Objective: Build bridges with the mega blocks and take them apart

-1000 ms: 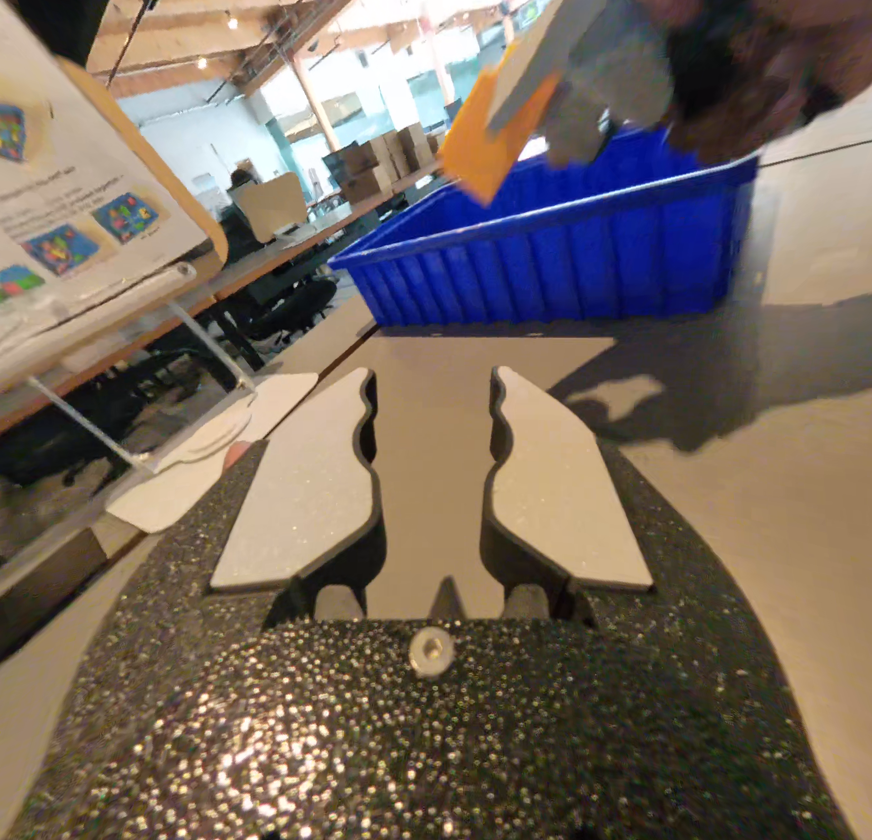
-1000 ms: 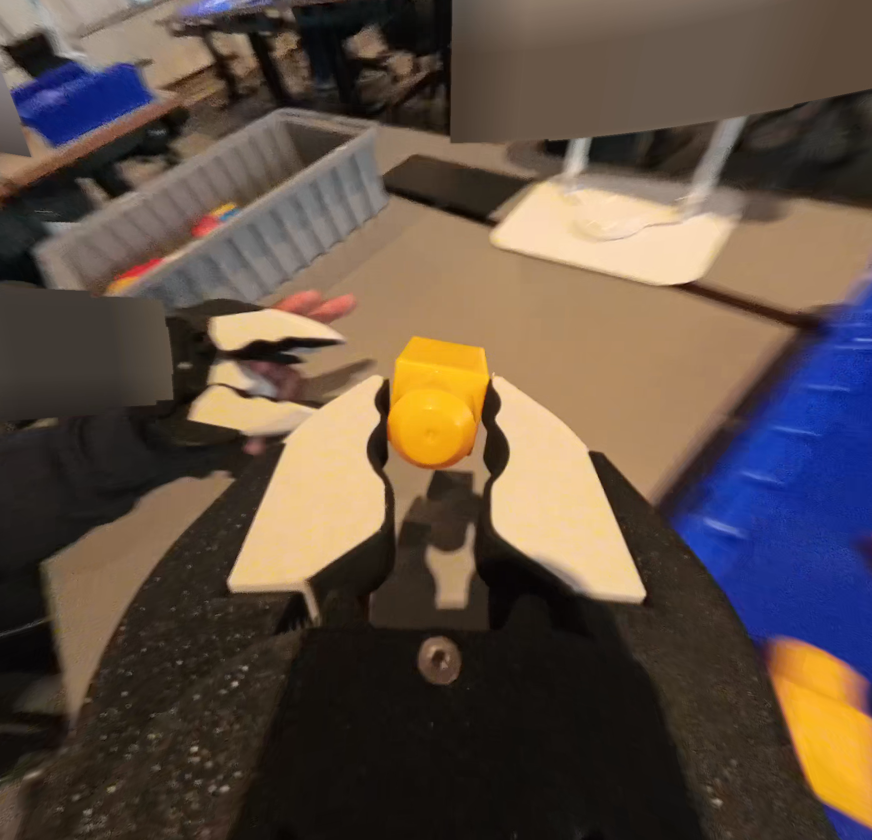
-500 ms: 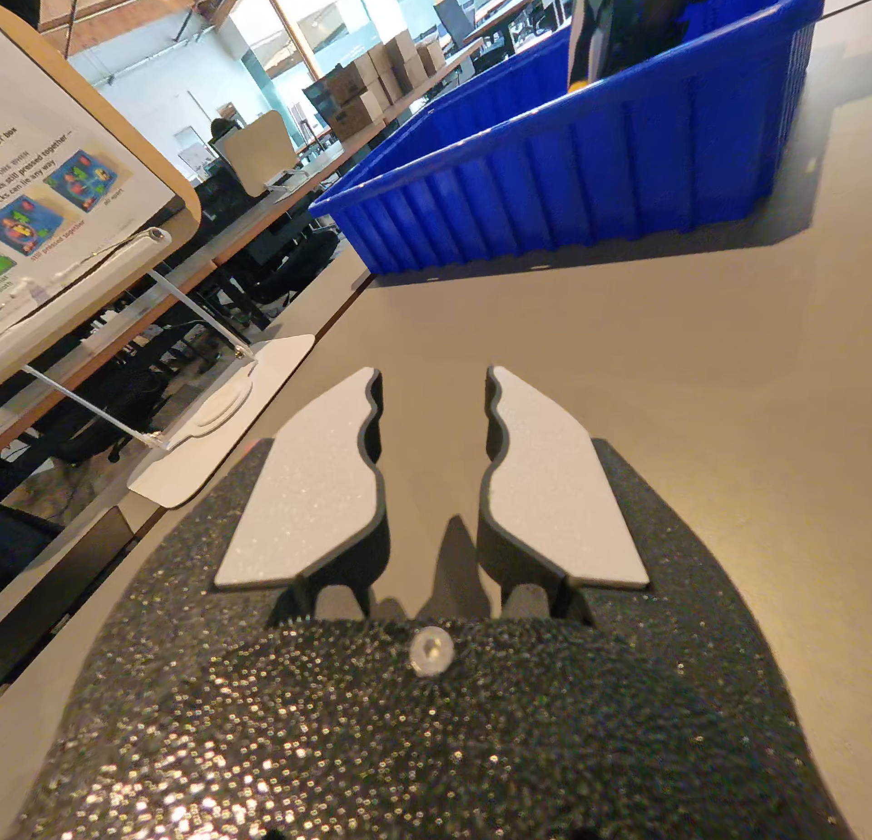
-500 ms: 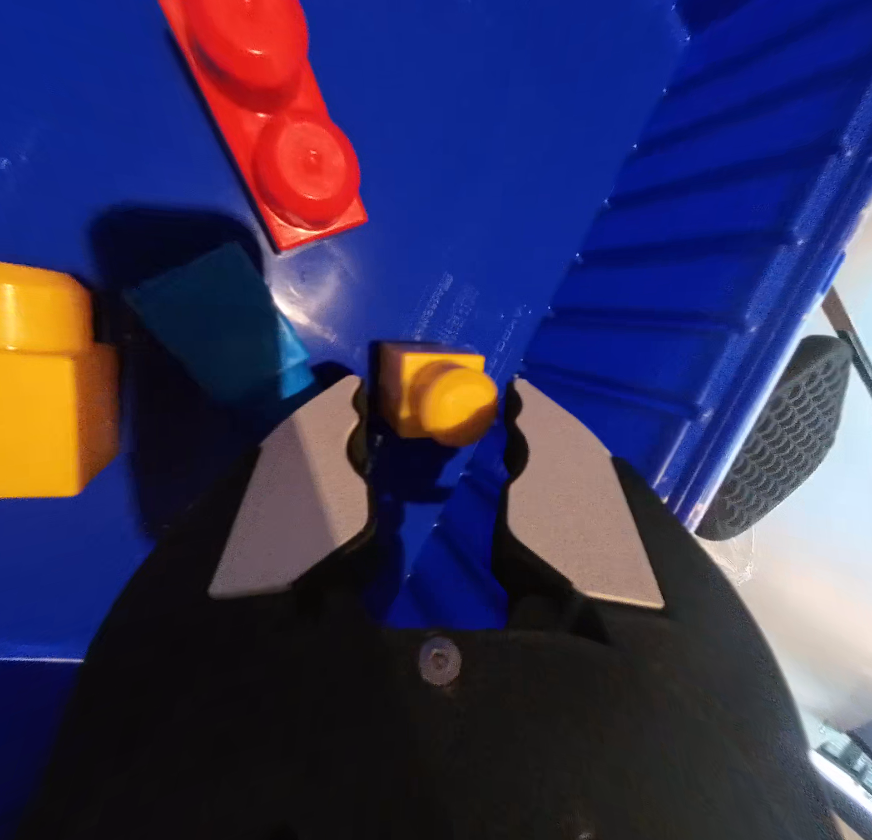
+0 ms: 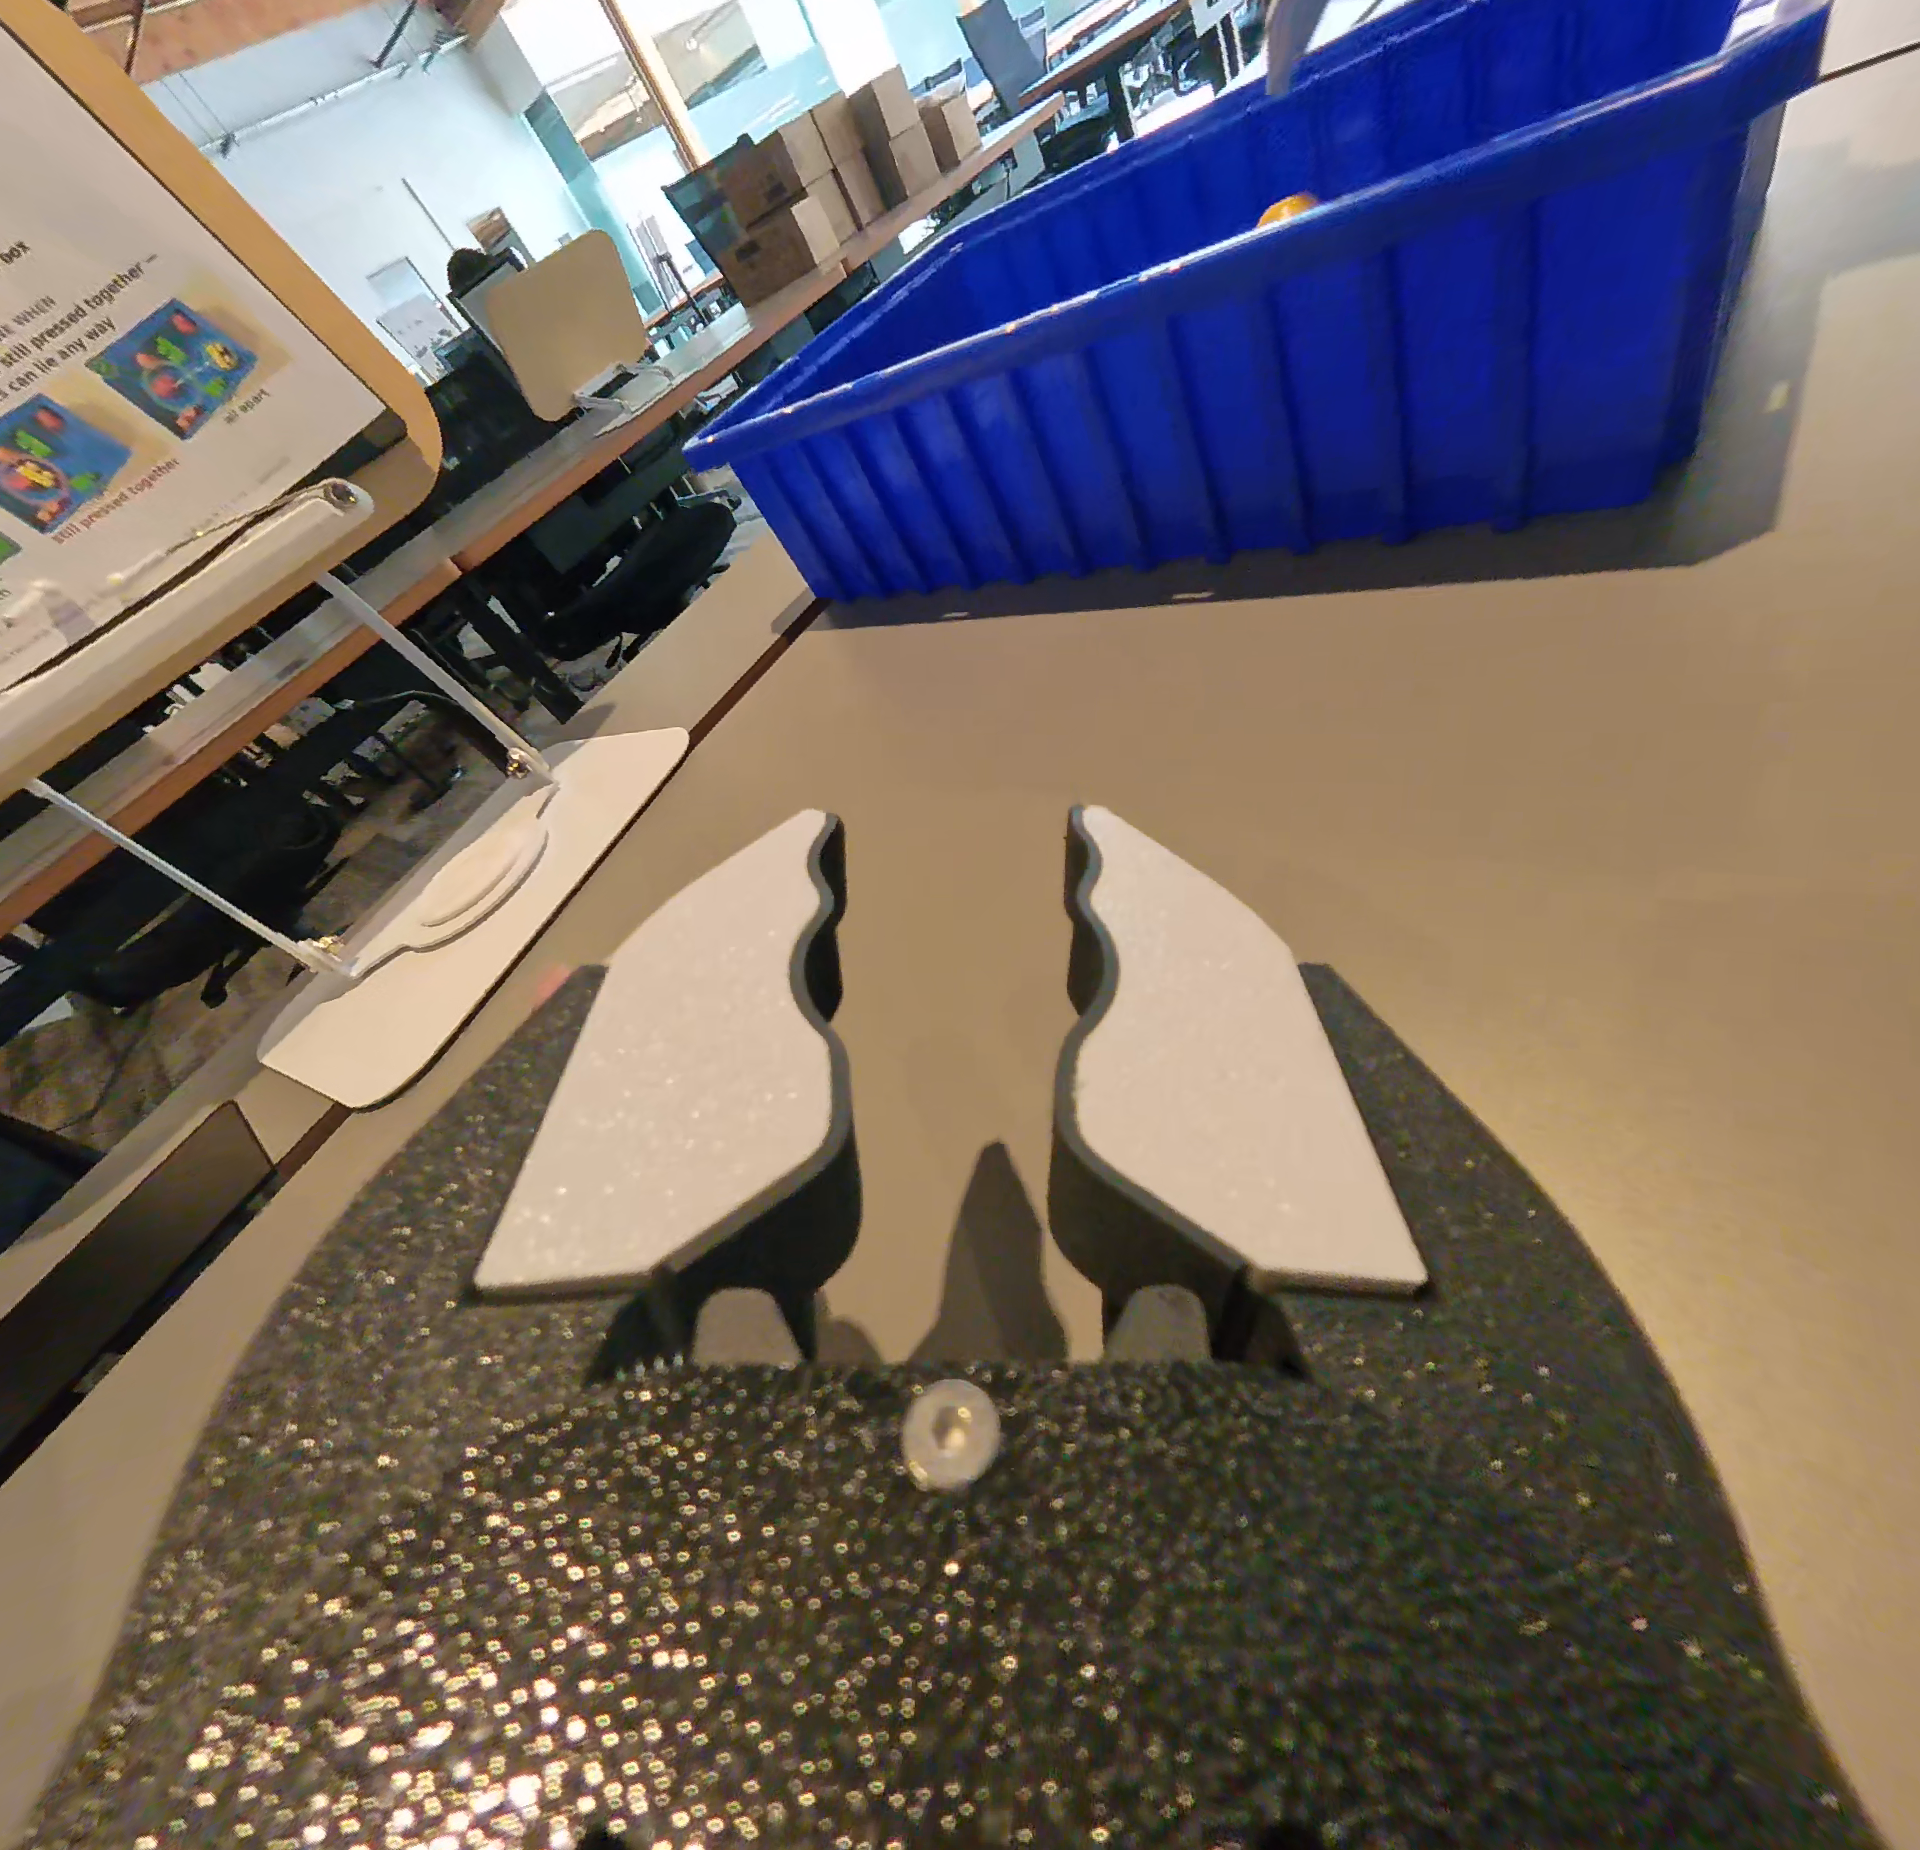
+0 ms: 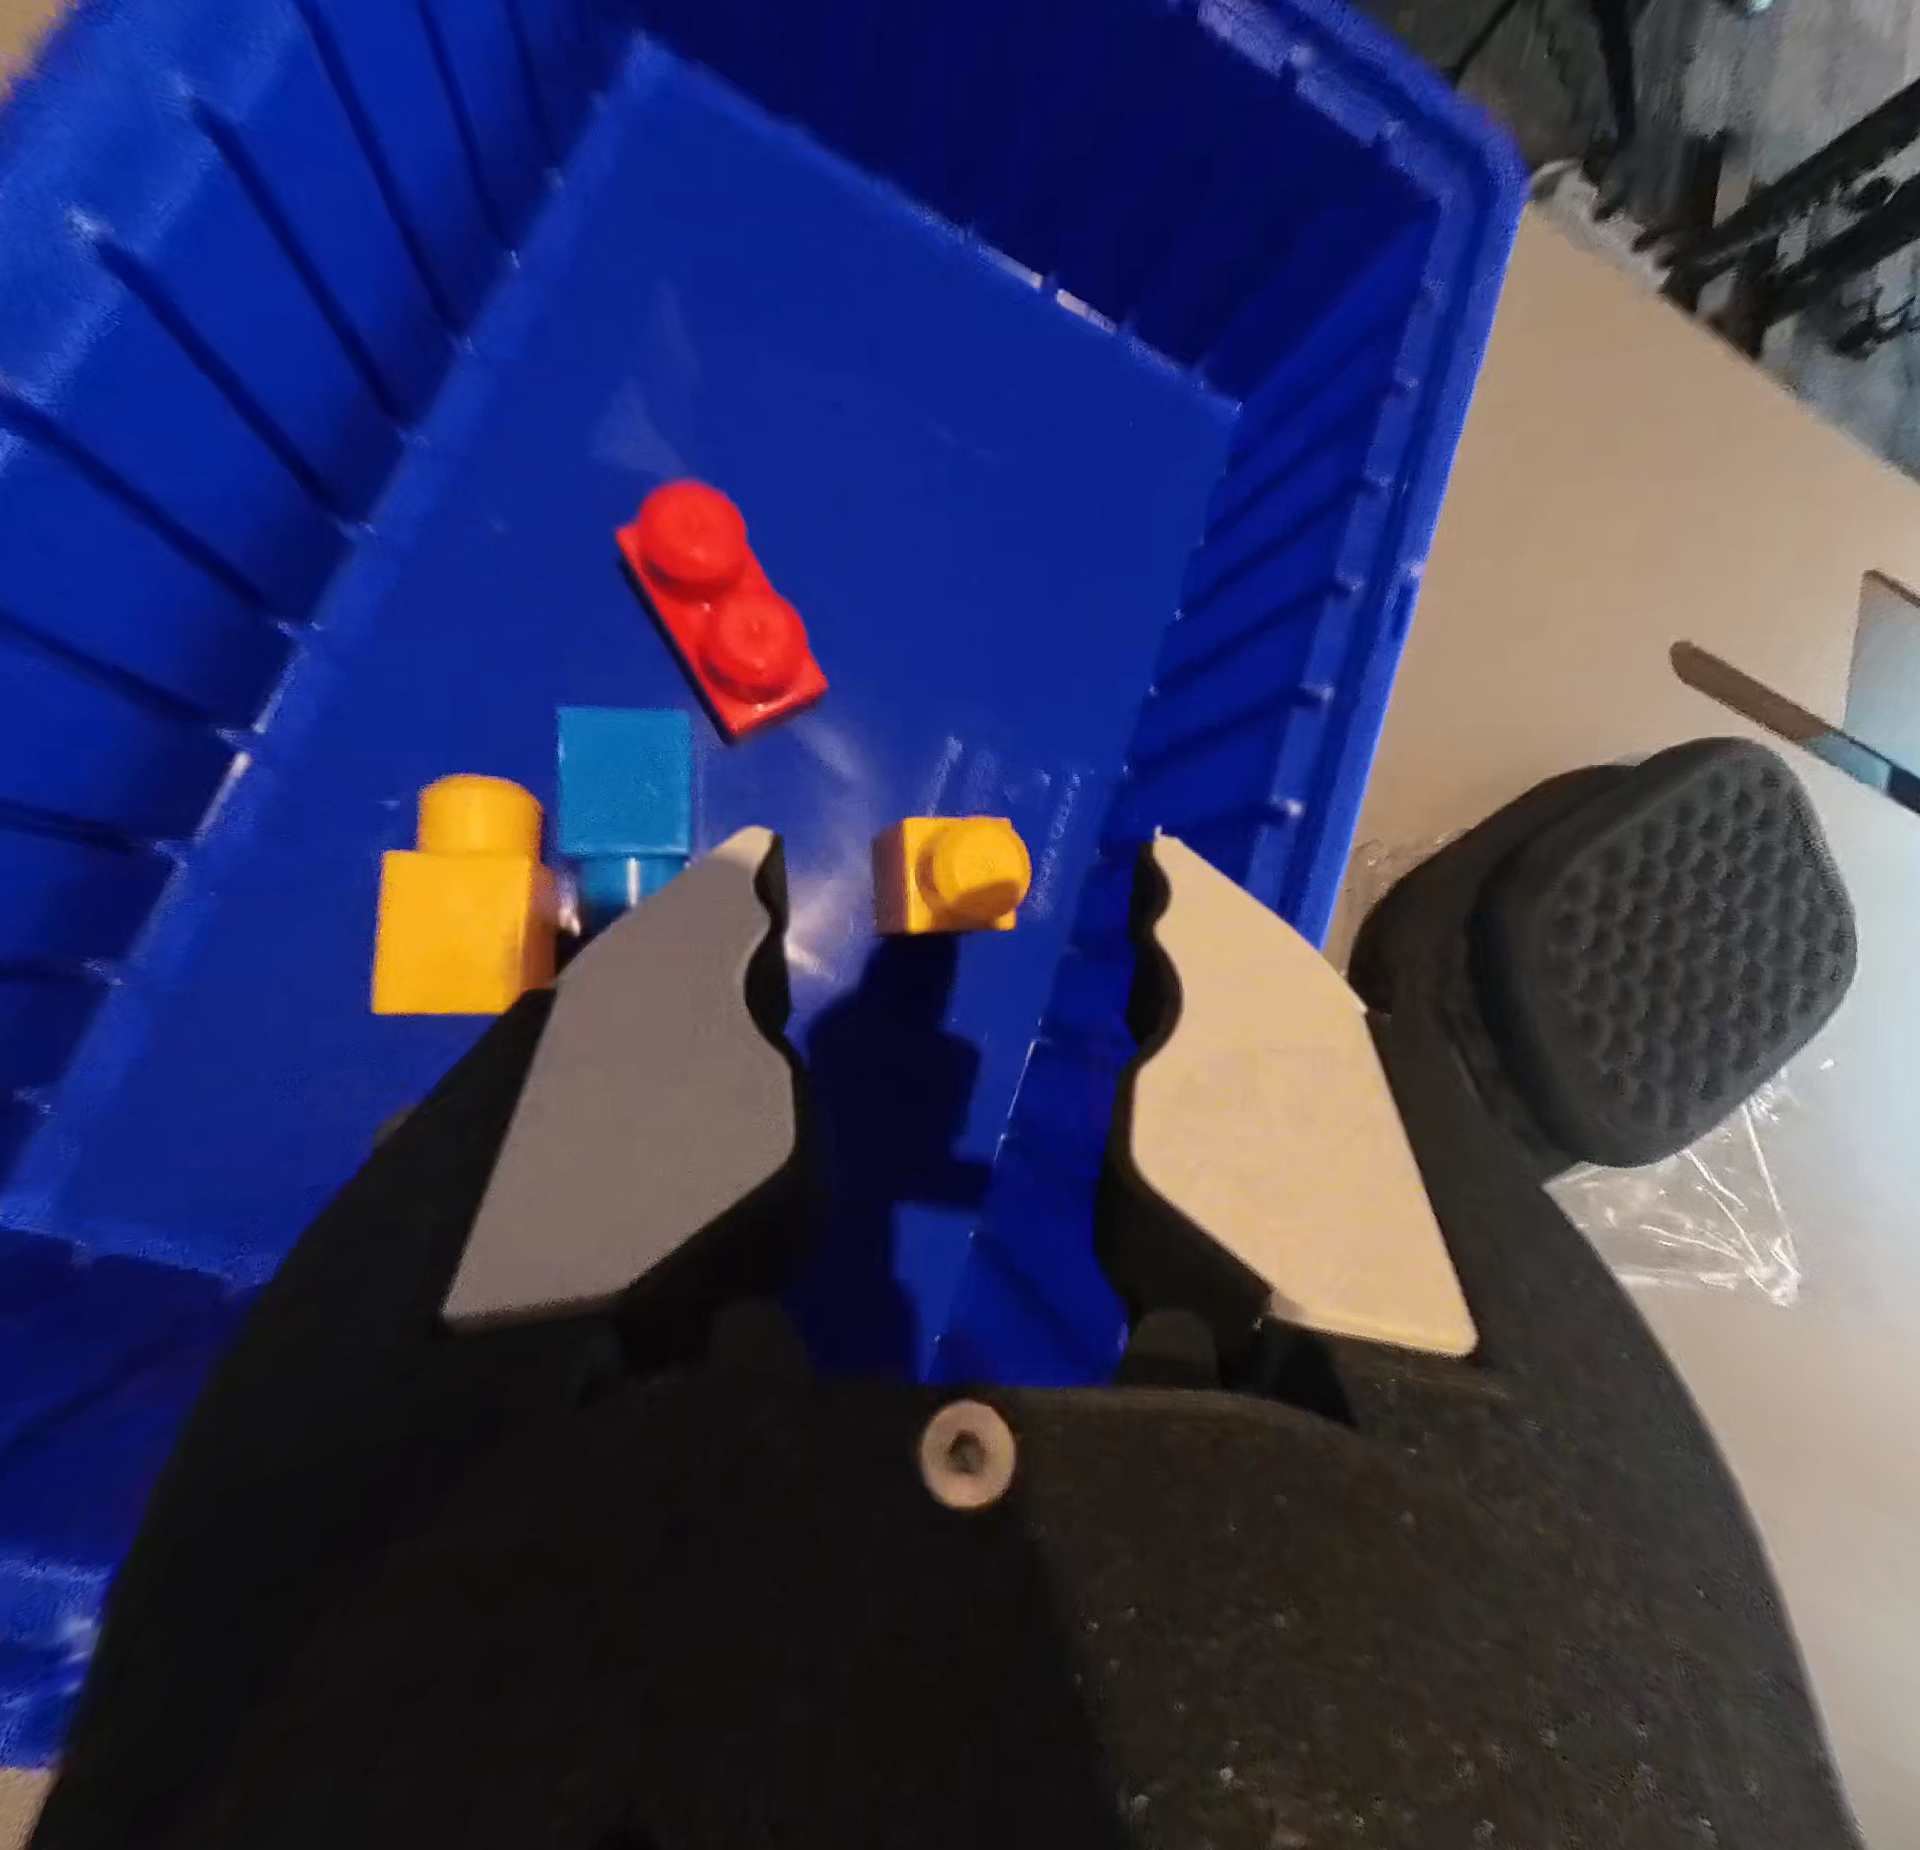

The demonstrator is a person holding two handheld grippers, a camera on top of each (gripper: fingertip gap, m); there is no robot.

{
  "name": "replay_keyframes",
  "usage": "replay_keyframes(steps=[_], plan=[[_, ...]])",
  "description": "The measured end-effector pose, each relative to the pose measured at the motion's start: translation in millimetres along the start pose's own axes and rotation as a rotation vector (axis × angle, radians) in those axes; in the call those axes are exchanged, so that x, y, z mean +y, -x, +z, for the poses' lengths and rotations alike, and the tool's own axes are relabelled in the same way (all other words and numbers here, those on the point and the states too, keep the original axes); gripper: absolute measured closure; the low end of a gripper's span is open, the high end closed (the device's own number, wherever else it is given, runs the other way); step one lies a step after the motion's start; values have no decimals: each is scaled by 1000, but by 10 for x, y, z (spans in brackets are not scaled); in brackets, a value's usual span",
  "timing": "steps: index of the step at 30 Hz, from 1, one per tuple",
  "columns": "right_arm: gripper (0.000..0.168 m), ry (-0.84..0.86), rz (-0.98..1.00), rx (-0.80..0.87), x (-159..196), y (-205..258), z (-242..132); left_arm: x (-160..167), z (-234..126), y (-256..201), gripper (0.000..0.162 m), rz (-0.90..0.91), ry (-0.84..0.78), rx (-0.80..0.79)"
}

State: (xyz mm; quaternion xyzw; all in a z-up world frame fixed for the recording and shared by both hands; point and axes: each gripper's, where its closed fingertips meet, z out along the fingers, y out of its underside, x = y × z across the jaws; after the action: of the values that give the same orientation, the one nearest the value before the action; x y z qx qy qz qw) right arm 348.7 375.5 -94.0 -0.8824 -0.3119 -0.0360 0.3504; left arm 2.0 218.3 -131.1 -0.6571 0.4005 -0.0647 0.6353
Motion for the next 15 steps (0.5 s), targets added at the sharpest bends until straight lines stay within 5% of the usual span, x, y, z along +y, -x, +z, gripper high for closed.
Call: replay_keyframes(steps=[4,9,12,15], plan=[[104,-155,-104,-119,-243,514,-19,-35,-30,30,123,20,-5,-21],[121,-752,-392,-322,-1052,2129,-1180,-77,-109,202,122,-39,-11,-64],[121,-826,-454,-627,-999,3258,-1585,-106,-360,514,121,-176,57,-173],[119,-763,-505,-814,-735,4020,-1452,-135,-896,740,109,-372,162,-226]])
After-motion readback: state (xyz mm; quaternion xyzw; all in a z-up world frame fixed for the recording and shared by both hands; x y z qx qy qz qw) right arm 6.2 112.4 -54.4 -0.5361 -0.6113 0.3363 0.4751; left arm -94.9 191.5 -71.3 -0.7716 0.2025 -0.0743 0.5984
